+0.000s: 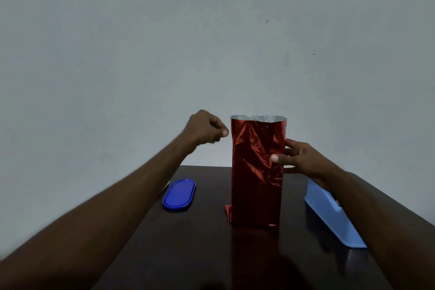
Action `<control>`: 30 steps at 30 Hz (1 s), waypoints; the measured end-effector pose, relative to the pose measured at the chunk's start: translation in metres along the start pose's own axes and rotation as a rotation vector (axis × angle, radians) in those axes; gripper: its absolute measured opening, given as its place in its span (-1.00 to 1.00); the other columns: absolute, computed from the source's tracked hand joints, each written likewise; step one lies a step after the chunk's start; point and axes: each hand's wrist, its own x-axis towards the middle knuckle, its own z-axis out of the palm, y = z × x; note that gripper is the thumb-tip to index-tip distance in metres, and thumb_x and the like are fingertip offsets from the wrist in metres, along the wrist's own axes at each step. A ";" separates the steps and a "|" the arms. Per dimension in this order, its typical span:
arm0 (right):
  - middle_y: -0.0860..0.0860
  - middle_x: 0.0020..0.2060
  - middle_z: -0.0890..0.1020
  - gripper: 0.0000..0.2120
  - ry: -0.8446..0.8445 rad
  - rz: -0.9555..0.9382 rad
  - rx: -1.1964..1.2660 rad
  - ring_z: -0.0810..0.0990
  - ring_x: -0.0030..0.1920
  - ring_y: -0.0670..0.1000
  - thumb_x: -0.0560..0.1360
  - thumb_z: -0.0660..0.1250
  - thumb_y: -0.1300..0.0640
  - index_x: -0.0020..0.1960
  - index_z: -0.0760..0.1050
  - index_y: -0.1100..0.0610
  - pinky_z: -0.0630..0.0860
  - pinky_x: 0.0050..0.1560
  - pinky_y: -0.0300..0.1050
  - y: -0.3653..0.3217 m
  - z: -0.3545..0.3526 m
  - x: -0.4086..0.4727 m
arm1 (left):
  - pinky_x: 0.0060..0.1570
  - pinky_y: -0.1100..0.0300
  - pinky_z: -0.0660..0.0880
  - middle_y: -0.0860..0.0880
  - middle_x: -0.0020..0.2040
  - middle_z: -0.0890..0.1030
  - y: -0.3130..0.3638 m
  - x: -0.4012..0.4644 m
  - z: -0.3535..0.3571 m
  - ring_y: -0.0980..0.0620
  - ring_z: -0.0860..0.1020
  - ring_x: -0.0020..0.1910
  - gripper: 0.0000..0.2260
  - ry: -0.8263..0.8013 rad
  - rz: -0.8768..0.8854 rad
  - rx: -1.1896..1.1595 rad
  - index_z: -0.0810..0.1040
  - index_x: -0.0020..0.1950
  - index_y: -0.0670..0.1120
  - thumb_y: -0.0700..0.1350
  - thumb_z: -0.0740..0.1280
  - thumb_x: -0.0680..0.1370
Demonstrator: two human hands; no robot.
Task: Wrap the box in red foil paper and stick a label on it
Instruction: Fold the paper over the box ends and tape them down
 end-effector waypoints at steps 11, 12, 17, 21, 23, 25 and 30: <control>0.00 0.13 0.69 -0.52 0.006 0.031 -0.053 0.68 0.10 0.00 0.38 0.51 0.00 0.28 0.51 -0.13 0.57 0.21 0.13 -0.008 0.005 -0.003 | -0.13 0.31 0.54 0.01 -0.16 0.72 0.005 0.005 0.041 0.17 0.63 -0.22 -0.93 0.046 0.103 0.012 0.74 -0.10 -0.07 -0.12 0.47 0.47; 0.00 0.14 0.68 -0.48 -0.009 0.043 -0.076 0.68 0.10 0.00 0.37 0.51 -0.03 0.30 0.50 -0.11 0.56 0.23 0.14 -0.011 0.006 -0.003 | -0.13 0.33 0.53 0.02 -0.15 0.73 0.005 0.006 0.041 0.14 0.65 -0.18 -0.92 0.039 0.106 0.018 0.75 -0.08 -0.06 -0.12 0.47 0.48; 0.04 0.54 0.27 0.04 0.288 -0.065 -0.489 0.26 0.52 0.08 0.30 0.56 -0.20 0.60 0.09 0.00 0.23 0.47 0.09 -0.036 0.013 0.000 | -0.15 0.40 0.46 0.04 -0.10 0.72 0.003 0.014 0.042 0.14 0.64 -0.06 -0.89 0.009 0.126 0.091 0.74 -0.04 -0.02 -0.04 0.46 0.49; -0.03 0.34 0.52 -0.26 0.402 -0.495 -0.926 0.32 0.42 0.08 0.33 0.57 -0.10 0.45 0.39 -0.06 0.28 0.39 0.08 -0.075 0.028 -0.001 | -0.08 0.33 0.48 0.04 -0.07 0.72 0.001 0.018 0.040 0.13 0.63 -0.01 -0.86 -0.035 0.139 0.116 0.74 0.00 -0.01 -0.04 0.44 0.51; -0.08 -0.01 0.66 -0.62 0.351 -0.519 -1.028 0.46 0.22 0.04 0.37 0.53 -0.02 0.18 0.61 -0.09 0.35 0.12 -0.05 -0.083 0.036 0.003 | -0.09 0.35 0.48 0.04 -0.07 0.72 0.001 0.019 0.039 0.13 0.63 -0.01 -0.87 -0.045 0.146 0.117 0.74 0.01 -0.01 -0.05 0.43 0.51; -0.09 -0.22 0.64 -0.83 0.347 -0.532 -1.072 0.49 0.03 -0.02 0.42 0.49 0.07 0.00 0.67 -0.09 0.27 -0.08 -0.15 -0.085 0.043 0.002 | -0.14 0.45 0.45 0.03 -0.07 0.72 0.000 0.020 0.038 0.14 0.63 -0.02 -0.87 -0.054 0.158 0.112 0.73 0.01 -0.01 -0.05 0.44 0.51; -0.02 -0.35 0.64 -0.89 0.441 -0.682 -1.080 0.53 -0.13 0.07 0.38 0.51 0.22 -0.14 0.70 0.03 0.28 -0.14 -0.13 -0.073 0.050 -0.014 | -0.09 0.38 0.45 0.02 -0.04 0.72 0.001 0.021 0.034 0.12 0.63 0.02 -0.82 -0.111 0.177 0.109 0.73 0.03 -0.03 -0.01 0.48 0.48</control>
